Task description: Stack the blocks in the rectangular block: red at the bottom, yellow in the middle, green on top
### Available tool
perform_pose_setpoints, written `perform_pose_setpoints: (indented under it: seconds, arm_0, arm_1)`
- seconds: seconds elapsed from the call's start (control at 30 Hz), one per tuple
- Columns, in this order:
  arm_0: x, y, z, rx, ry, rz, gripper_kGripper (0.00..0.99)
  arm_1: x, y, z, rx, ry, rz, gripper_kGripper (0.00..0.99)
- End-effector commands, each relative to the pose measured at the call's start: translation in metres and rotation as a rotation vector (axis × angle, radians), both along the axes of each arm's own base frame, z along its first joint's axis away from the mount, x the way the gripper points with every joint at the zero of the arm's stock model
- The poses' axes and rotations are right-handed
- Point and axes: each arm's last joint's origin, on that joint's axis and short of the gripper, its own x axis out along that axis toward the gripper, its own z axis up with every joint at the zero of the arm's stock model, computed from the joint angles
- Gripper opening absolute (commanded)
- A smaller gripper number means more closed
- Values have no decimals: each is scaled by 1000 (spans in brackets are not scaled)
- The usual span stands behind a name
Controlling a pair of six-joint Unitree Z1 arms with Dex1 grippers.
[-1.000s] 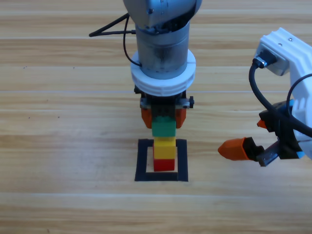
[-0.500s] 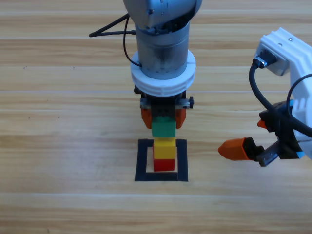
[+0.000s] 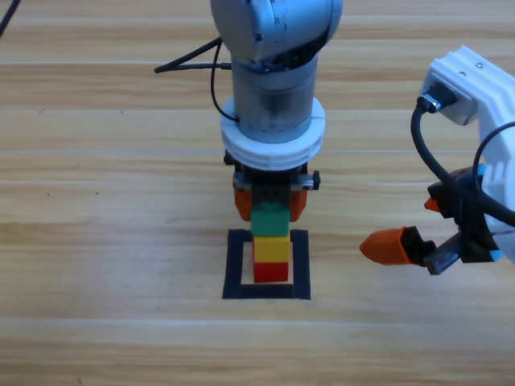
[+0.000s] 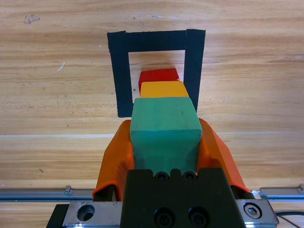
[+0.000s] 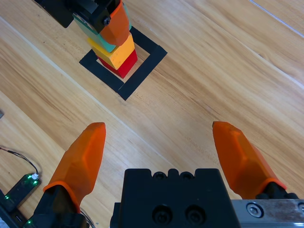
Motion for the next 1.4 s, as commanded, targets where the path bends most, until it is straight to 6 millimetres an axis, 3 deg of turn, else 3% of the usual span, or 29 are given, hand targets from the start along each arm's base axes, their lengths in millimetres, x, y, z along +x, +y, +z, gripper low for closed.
perform_pose_setpoints:
  seconds: [0.03,0.97,1.0,1.03,1.07,1.13,1.17,1.4]
  arm_0:
    - [-5,-11,-28,61,35,-6,0]
    - [-3,-13,-33,69,37,-1,5]
    - [-4,-13,-31,64,33,0,32]
    - [-4,-12,-28,57,27,0,175]
    - [-5,-12,-23,47,19,-1,353]
    - [-6,-12,-18,38,11,-1,807]
    - [-6,-12,-18,38,11,-1,953]
    - [-5,-10,-17,46,4,-4,990]
  arm_1:
    - [3,-10,-6,-17,3,-18,990]
    - [2,-10,-6,-18,4,-16,990]
    - [2,-10,-6,-18,4,-16,990]
    - [2,-10,-6,-18,4,-16,990]
    - [2,-10,-6,-17,5,-15,990]
    - [2,-10,-6,-18,4,-14,990]
    - [2,-10,-6,-18,4,-14,990]
    - [0,-12,-1,-10,-9,-2,990]
